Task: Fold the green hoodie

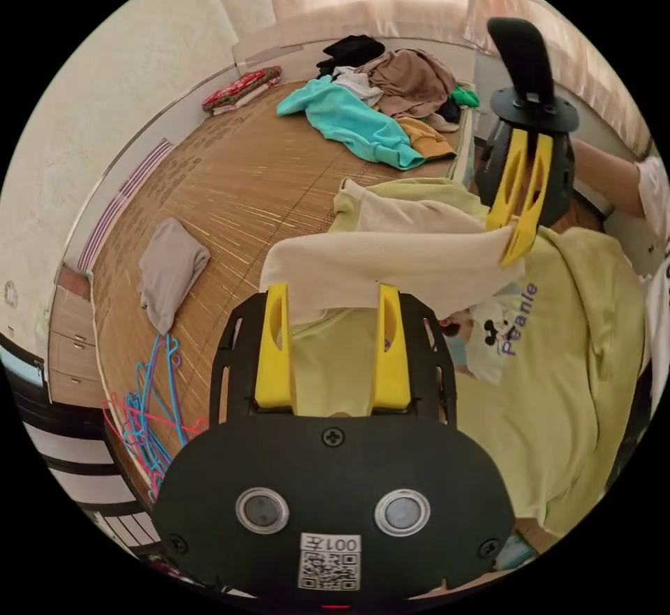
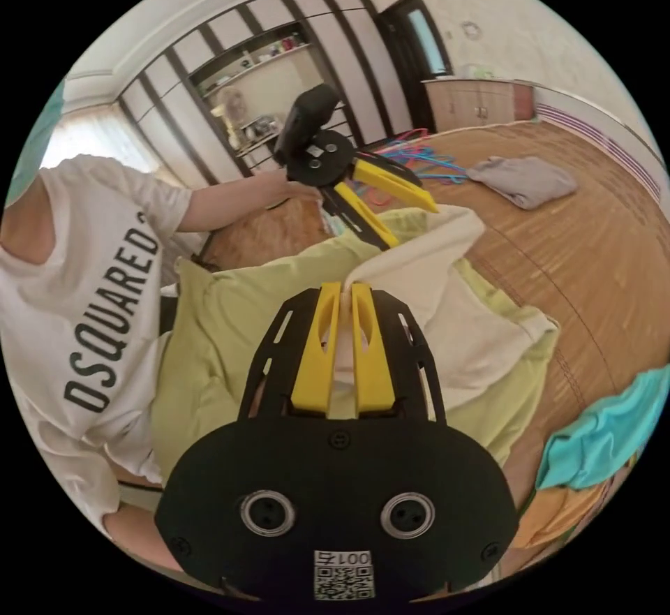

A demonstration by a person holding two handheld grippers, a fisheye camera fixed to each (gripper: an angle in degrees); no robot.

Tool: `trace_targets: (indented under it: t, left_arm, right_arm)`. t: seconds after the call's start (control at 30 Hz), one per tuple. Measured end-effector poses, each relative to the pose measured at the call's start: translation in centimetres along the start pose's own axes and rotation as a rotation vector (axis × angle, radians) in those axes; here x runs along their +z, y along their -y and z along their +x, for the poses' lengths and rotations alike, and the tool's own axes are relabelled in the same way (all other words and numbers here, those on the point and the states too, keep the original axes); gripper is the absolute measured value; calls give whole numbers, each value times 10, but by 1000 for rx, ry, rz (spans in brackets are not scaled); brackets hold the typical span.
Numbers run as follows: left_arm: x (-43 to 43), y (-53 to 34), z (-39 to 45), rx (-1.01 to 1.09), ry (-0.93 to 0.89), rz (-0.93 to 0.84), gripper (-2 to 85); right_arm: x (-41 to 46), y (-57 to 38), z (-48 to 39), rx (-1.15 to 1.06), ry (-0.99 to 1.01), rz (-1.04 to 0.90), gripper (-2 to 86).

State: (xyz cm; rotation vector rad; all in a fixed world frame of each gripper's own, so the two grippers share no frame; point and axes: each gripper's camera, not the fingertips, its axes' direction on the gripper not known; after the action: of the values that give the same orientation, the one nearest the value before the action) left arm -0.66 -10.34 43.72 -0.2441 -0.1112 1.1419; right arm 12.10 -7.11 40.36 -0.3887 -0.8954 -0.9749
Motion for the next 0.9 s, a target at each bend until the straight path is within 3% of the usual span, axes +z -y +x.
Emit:
trace_targets:
  t: [0.23, 0.43, 0.7, 0.8, 0.9]
  left_arm:
    - [-50, -4, 66, 274, -42, 25, 140]
    - [-35, 19, 118, 574, 58, -34, 134]
    - [-1, 50, 156, 927, -46, -121, 19]
    - [10, 51, 155, 962, -102, -212, -5]
    - [5, 42, 141, 867, -108, -205, -9]
  right_arm:
    - [56, 27, -29, -79, 122, -104, 49]
    - [86, 39, -62, -148, 150, -218, 123]
    - [91, 42, -80, -110, 111, -288, 140]
    - [86, 44, -87, -117, 118, -288, 130]
    - [72, 42, -84, -77, 44, -252, 124]
